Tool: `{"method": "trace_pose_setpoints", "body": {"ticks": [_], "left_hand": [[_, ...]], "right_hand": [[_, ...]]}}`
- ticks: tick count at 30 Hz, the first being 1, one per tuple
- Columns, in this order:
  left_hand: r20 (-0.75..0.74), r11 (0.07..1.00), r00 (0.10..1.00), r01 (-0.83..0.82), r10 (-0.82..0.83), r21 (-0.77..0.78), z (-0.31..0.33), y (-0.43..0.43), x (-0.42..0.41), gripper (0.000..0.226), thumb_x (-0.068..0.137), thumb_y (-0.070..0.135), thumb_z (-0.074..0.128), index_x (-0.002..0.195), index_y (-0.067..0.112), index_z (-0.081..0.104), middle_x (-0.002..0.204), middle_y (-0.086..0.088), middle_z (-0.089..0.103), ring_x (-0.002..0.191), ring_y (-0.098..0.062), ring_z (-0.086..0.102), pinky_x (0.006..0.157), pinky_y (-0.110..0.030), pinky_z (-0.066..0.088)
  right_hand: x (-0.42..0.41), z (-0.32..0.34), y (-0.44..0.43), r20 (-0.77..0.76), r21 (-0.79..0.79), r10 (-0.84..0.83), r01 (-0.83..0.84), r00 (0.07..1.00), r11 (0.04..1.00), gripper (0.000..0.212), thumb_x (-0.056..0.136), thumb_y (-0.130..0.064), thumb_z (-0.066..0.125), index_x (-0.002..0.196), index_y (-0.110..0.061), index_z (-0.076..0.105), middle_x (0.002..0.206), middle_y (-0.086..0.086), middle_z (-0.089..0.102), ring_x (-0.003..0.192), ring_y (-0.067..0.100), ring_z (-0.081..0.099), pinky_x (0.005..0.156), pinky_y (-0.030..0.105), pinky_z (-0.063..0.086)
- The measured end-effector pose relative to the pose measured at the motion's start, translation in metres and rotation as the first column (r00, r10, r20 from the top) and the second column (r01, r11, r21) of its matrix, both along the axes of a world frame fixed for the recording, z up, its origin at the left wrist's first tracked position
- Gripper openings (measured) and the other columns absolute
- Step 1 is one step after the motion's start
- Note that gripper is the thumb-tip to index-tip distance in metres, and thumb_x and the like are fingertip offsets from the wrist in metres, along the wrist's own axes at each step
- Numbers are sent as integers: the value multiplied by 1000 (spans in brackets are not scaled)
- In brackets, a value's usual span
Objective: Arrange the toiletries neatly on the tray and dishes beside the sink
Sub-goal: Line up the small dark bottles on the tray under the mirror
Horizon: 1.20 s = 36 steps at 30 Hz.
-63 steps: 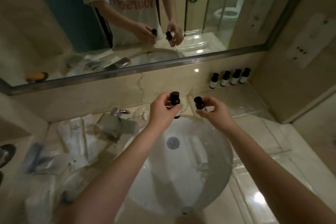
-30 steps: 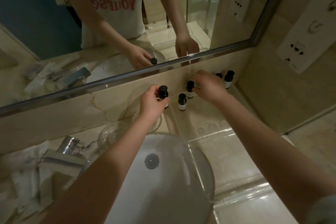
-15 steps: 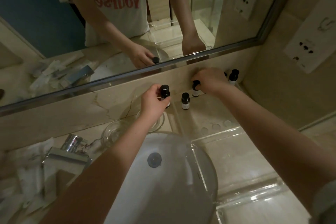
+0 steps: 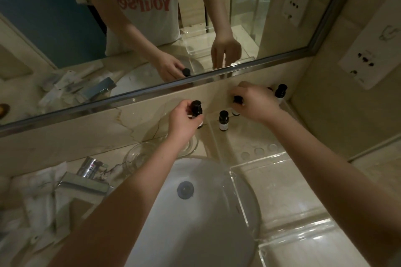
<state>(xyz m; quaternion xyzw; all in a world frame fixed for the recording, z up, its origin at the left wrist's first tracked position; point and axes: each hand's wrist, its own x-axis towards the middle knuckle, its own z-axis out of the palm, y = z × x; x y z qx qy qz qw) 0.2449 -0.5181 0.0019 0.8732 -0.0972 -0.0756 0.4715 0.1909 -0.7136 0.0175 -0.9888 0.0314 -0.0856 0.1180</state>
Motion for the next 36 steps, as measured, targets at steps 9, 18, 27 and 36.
{"method": "trace_pose_setpoints", "body": {"ticks": [9,18,27,36], "left_hand": [[6,1000,1000,-11,10,13,2,5,-1,31,76,8,72,104,9,60,92,-2,61,84,-17,58,80,-28,48],[-4,1000,1000,7,-7,3,3,-1,4,30,79,11,71,107,9,60,92,1,58,84,-14,55,77,-24,43],[-59,995,996,78,-74,64,-17,-35,15,33,76,12,73,107,7,61,93,-5,62,84,-20,59,81,-32,49],[-91,977,986,153,-141,147,-29,-43,15,38,77,10,72,113,5,60,109,-12,65,100,-26,61,82,-26,45]], "right_hand": [[17,3,22,-300,-106,129,-167,945,980,22,84,-19,60,106,-19,67,104,1,66,91,22,60,69,34,51],[39,6,9,-263,-139,70,-109,962,984,20,88,-19,56,105,-24,66,102,3,65,92,25,59,67,30,41],[40,-1,1,-254,-126,62,-97,965,987,22,88,-18,58,106,-24,67,103,2,65,92,24,60,67,30,42],[38,-3,0,-262,-72,48,-69,964,995,13,87,-21,57,96,-26,66,98,2,64,87,23,59,66,30,42]]}}
